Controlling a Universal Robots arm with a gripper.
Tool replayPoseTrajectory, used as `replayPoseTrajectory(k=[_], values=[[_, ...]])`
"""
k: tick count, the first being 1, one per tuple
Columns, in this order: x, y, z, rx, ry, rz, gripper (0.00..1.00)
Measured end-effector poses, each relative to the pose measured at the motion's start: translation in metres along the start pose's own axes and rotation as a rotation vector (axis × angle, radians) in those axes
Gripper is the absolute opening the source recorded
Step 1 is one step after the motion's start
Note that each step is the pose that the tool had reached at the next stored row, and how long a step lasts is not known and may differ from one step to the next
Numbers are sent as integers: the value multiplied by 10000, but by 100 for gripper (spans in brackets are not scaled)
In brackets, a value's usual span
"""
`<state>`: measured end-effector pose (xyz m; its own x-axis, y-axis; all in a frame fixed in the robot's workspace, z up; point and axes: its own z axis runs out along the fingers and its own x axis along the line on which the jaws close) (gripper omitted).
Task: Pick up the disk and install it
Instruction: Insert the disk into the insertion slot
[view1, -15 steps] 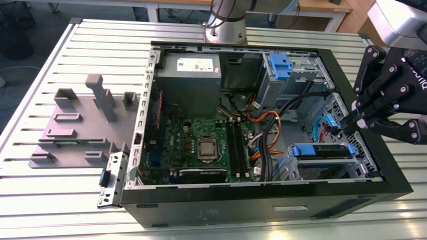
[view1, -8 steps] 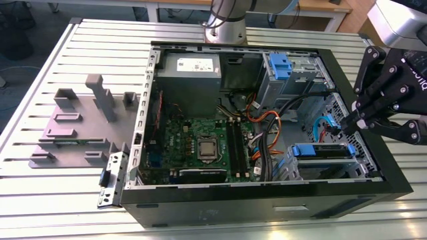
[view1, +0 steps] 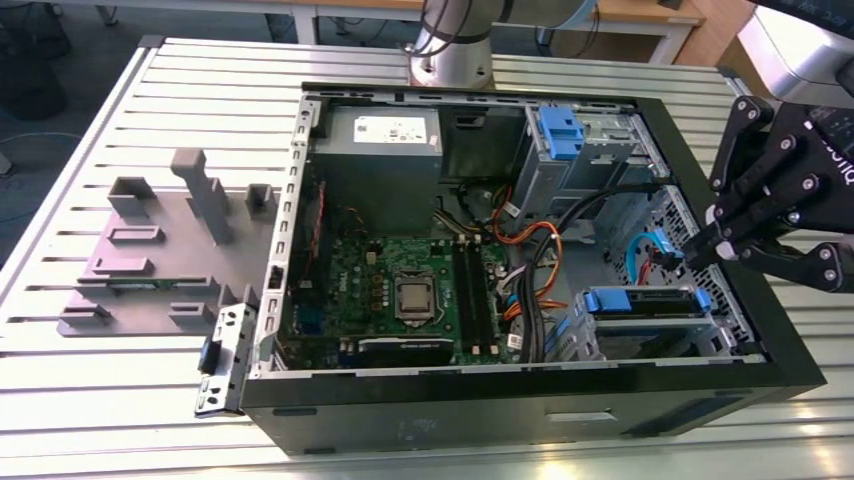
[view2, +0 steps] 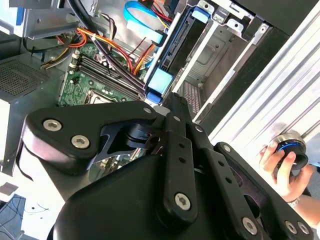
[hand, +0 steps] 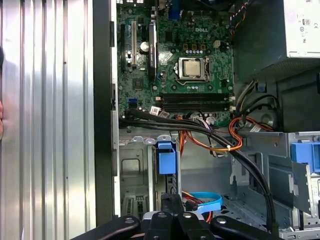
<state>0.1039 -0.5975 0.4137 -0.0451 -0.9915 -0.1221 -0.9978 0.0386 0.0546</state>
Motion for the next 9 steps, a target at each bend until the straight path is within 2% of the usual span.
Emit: replayPoseTrajectory(k=[9], values=[[-1, -41, 10, 1, 20, 0, 11]])
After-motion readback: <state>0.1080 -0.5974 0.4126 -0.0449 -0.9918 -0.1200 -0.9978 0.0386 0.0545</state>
